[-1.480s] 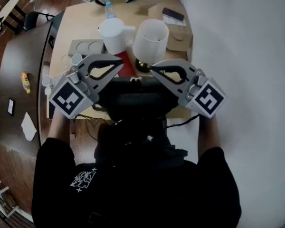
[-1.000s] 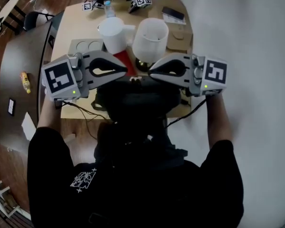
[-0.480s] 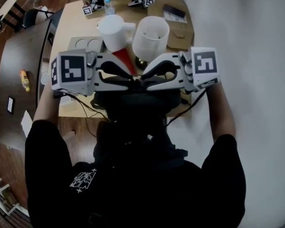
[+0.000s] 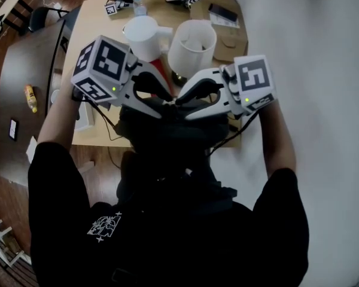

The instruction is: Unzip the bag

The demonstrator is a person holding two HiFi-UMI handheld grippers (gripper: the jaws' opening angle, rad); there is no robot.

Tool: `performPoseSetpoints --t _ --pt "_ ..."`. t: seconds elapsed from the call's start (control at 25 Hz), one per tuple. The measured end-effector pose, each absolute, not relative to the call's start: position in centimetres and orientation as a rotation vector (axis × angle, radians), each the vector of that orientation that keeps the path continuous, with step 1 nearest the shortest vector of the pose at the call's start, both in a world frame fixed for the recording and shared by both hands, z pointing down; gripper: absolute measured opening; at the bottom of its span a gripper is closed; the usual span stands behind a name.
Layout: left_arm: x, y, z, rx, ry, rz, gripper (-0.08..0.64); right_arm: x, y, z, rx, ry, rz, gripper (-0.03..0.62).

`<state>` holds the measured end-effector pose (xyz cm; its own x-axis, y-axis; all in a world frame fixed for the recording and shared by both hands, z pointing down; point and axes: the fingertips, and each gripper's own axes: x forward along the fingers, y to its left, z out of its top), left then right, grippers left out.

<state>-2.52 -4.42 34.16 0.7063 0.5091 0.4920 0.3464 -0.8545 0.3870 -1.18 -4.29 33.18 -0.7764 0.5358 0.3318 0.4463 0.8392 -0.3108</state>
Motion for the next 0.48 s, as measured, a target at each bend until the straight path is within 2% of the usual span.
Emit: performPoseSetpoints --t 0.16,0.28,0.48 --pt "-2.43 -3.74 34.44 2.576 0.759 0.888 0.17 -1.24 -4.25 33.0 -0.74 -2.619 0.316 0.17" --pt "-2.29 -3.56 34.11 2.577 0.769 0.872 0.107 -1.14 -4.51 33.14 -0.735 -2.618 0.34 0.17" --pt "-2.41 -3.89 33.48 2.639 0.737 0.857 0.101 -1.31 -4.4 33.35 -0.762 -2.592 0.372 0.17"
